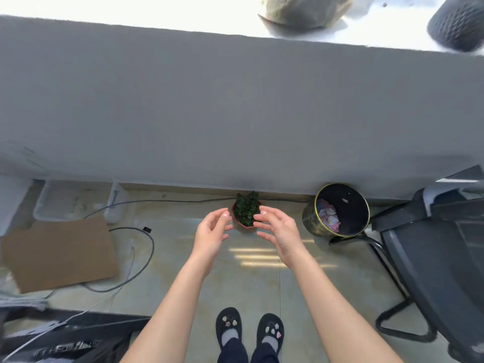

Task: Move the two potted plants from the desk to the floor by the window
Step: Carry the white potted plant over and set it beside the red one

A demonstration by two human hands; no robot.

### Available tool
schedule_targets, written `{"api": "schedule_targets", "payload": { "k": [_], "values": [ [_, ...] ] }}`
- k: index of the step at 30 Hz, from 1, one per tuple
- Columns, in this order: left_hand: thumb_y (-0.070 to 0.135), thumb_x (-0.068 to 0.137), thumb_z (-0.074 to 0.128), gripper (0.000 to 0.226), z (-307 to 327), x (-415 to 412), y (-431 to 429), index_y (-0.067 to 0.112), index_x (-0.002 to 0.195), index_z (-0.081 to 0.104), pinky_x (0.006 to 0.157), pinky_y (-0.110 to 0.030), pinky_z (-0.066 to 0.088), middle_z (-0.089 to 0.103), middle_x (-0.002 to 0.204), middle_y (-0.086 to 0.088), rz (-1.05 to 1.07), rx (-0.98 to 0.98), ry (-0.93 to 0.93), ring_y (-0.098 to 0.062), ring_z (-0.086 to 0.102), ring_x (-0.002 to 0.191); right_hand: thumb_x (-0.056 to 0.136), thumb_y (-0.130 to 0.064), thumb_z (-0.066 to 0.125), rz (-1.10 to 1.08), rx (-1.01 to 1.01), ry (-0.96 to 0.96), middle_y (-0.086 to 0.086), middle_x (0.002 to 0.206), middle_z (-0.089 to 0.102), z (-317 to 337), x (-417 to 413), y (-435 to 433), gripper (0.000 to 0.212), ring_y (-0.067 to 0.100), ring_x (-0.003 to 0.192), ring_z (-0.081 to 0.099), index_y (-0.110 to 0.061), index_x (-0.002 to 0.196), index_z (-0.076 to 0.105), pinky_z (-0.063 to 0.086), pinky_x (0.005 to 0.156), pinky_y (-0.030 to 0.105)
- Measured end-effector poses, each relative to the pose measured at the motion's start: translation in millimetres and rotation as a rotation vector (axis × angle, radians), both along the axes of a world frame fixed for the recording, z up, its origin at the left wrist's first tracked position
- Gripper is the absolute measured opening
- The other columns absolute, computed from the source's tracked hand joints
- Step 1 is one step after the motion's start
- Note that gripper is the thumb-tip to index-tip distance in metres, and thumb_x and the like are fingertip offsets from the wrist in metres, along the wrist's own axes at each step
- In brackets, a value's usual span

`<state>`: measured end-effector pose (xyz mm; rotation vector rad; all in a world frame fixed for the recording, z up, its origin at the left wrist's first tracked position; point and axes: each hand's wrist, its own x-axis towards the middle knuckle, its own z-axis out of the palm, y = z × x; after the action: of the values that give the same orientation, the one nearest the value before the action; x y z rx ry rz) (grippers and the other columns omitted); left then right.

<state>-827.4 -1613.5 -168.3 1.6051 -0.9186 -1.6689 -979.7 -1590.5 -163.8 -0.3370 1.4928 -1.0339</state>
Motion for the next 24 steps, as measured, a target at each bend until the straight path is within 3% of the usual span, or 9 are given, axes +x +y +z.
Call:
{"api": "schedule_targets", "payload": {
  "k": [5,9,17,24],
  "values": [
    [0.027,0.092,0.052,0.011,59.7,32.8,23.0,0.024,0.100,0.059,0.082,-0.029,0.049,0.063,0.095,0.001,0.019,0.009,-0.025,-0.012,0.063,0.087,0.090,-0.018,0.055,0.089,-0.002,0.025,0.007,0.096,0.066,65.6,28.2,15.4,0.012,0.021,0.087,0.063,-0.018,0.100,0.062,0.050,0.081,0.033],
    [0.028,0.092,0.052,0.009,91.7,61.5,43.3,0.028,0.097,0.060,0.084,-0.031,0.048,0.064,0.097,0.001,0.048,-0.004,-0.045,-0.013,0.064,0.089,0.090,-0.015,0.055,0.208,-0.021,0.080,0.003,0.091,0.067,97.2,56.2,24.2,0.019,0.015,0.080,0.063,-0.011,0.107,0.063,0.049,0.074,0.029],
    [0.027,0.093,0.049,0.011,123.5,105.2,74.1,0.024,0.100,0.058,0.077,-0.027,0.047,0.062,0.096,0.000,0.232,-0.021,-0.062,-0.013,0.062,0.087,0.090,-0.014,0.056,0.507,-0.139,0.219,0.007,0.096,0.067,131.4,97.1,21.4,0.015,0.012,0.077,0.063,-0.015,0.103,0.062,0.047,0.069,0.024],
    [0.029,0.092,0.050,0.010,142.1,118.7,112.0,0.025,0.096,0.058,0.082,-0.031,0.048,0.062,0.097,0.000,0.402,-0.043,-0.100,-0.011,0.063,0.085,0.089,-0.015,0.057,0.770,-0.200,0.212,0.008,0.098,0.067,144.9,124.9,27.4,0.016,0.018,0.082,0.063,-0.015,0.104,0.063,0.047,0.072,0.027]
  ]
}}
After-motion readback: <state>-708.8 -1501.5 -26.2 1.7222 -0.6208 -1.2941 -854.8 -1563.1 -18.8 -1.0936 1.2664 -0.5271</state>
